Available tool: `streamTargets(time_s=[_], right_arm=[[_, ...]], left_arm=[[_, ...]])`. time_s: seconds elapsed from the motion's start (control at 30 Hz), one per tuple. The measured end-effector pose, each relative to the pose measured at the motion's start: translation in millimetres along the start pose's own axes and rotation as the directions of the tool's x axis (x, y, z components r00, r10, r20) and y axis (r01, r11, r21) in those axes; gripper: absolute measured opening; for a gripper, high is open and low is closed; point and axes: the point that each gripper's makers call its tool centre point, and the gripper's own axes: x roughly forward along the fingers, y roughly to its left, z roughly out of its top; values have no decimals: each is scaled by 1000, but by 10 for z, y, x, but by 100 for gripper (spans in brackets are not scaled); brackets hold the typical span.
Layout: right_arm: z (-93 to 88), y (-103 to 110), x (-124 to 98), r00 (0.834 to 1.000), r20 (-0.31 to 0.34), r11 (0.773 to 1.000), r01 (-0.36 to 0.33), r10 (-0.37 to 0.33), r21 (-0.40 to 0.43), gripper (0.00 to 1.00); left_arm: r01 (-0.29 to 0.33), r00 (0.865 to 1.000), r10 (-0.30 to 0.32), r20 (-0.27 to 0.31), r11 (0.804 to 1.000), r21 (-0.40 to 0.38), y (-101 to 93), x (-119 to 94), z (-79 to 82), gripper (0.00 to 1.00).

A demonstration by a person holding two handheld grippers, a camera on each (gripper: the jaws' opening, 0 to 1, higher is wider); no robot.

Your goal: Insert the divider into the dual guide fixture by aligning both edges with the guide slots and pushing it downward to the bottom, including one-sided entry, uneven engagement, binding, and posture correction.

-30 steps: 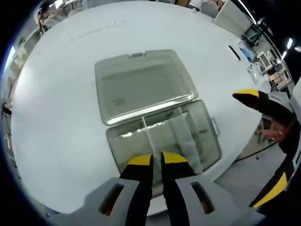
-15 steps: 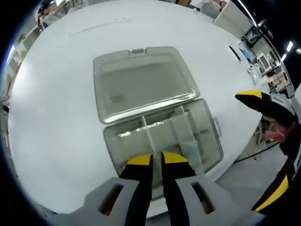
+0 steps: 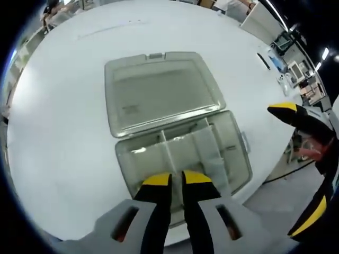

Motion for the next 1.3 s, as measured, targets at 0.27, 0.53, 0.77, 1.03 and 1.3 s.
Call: streamTargets(time_s=[0.27, 0.53, 0.77, 1.03, 1.3], right_arm=[[12, 31, -5, 1000, 3, 1000, -1, 1, -7, 95], [39, 39, -53, 1000, 11, 1000, 12, -12, -13, 95], [51, 22, -100, 999, 14, 999, 30, -30, -16, 95], [37, 42, -128, 1000, 6, 999, 30, -30, -22, 95], [2, 38, -166, 999, -8, 999, 40, -41, -28, 94]], left_arm=[[-18, 1000, 18, 5, 1000, 17, 4, 25, -2, 5], [0, 999, -3, 49, 998, 60, -10, 38, 6, 7], [59, 991, -73, 111, 990, 126, -81, -4, -22, 18], [50, 979, -90, 183, 975, 215, -118, -113, 38, 36], [34, 954, -106, 280, 967, 251, -171, -335, 225, 45]])
